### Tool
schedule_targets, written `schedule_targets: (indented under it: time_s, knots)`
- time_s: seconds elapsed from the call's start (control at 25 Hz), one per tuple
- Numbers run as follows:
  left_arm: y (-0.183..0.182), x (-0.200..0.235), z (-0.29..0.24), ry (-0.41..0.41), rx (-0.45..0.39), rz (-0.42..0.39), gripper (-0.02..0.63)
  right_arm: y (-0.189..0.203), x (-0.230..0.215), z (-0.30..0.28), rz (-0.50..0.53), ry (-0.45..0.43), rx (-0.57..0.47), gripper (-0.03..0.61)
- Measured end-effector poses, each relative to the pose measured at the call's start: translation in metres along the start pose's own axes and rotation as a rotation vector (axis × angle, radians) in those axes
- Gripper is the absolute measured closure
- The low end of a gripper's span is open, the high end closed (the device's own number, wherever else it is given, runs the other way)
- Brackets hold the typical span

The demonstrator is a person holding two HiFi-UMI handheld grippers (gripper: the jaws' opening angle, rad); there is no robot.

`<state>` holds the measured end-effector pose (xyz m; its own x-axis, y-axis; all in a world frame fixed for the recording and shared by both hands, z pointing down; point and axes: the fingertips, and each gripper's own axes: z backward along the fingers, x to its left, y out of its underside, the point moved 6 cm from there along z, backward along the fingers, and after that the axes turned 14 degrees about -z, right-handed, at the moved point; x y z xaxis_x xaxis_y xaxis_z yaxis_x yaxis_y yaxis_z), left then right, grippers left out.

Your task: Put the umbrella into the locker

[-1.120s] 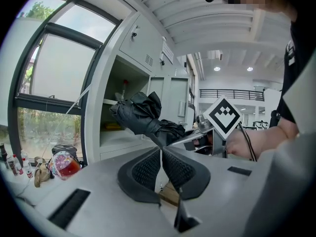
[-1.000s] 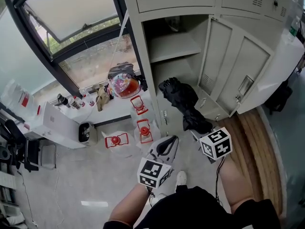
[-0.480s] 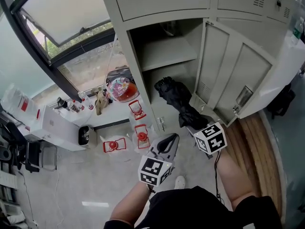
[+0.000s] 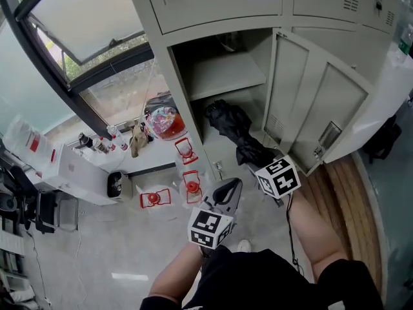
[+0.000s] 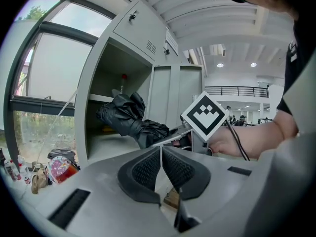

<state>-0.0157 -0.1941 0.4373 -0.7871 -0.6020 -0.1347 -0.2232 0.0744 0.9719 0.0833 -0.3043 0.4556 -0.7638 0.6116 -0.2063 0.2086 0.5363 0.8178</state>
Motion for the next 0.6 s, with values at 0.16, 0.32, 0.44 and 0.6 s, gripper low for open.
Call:
schedule_targets:
  time_s: [0.16,0.32,0.44,0.6]
  knots:
    - [0.001,0.008,-0.008,0.006,-0.003,-0.005,0.594,-0.009,-0.004,-0.013,0.022,0.008,0.007,0.351]
    - [0.002,0.020,-0.018,0.013,-0.012,-0.014,0.594,-0.020,-0.009,-0.029,0.044,0.030,0.011,0.351]
    - [0.002,0.030,-0.023,0.021,-0.016,-0.022,0.594,-0.026,-0.014,-0.041,0.061,0.051,0.016,0.351]
    - [0.000,0.045,-0.027,0.029,-0.025,-0.027,0.594,-0.037,-0.019,-0.058,0.092,0.076,0.030,0.351]
